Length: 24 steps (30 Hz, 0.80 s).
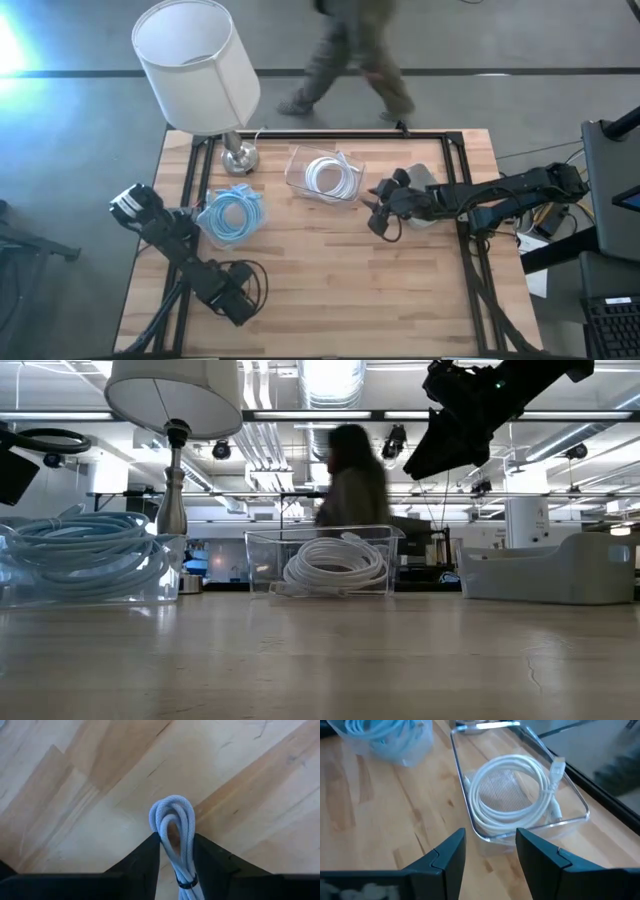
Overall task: Pick & Place USB Port
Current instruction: Put the purple USB charging cable into the gray bin
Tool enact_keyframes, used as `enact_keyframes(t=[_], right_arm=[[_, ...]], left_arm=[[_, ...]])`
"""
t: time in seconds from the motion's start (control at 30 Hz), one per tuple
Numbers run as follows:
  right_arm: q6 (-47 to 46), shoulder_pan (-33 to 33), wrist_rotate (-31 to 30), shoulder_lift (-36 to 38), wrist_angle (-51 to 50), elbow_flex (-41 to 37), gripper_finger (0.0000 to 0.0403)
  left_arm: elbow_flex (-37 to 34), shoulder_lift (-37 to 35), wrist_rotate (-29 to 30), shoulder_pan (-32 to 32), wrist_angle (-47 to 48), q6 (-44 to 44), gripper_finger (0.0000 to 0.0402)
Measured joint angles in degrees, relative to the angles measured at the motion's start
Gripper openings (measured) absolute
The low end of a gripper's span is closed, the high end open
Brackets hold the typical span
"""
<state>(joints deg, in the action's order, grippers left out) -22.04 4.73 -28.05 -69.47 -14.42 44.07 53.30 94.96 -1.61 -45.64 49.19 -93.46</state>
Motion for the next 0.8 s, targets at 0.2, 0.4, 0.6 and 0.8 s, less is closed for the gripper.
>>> enact_keyframes(t=[0.2,0.4,0.6,0.8], right_arm=[[0.2,0.0,0.0,0.0,4.2,0.0,0.0166],[-0.7,0.0,0.7,0.0,6.8,0.0,0.0166],[-0.9,0.9,5.8,0.0,8.1,-0.1,0.0166],[-0.9,5.1,6.0,0.0,8.8,-0.3,0.0166]], left_arm=[[-0.1,-1.1,5.2,0.2,-0.4,0.1,0.0048],[0.5,-6.8,21.9,0.3,-3.3,2.6,0.0013],[0.8,-15.0,37.6,1.0,-6.8,12.8,0.0013],[0.8,-20.3,43.2,3.7,-11.4,28.4,0.0013]])
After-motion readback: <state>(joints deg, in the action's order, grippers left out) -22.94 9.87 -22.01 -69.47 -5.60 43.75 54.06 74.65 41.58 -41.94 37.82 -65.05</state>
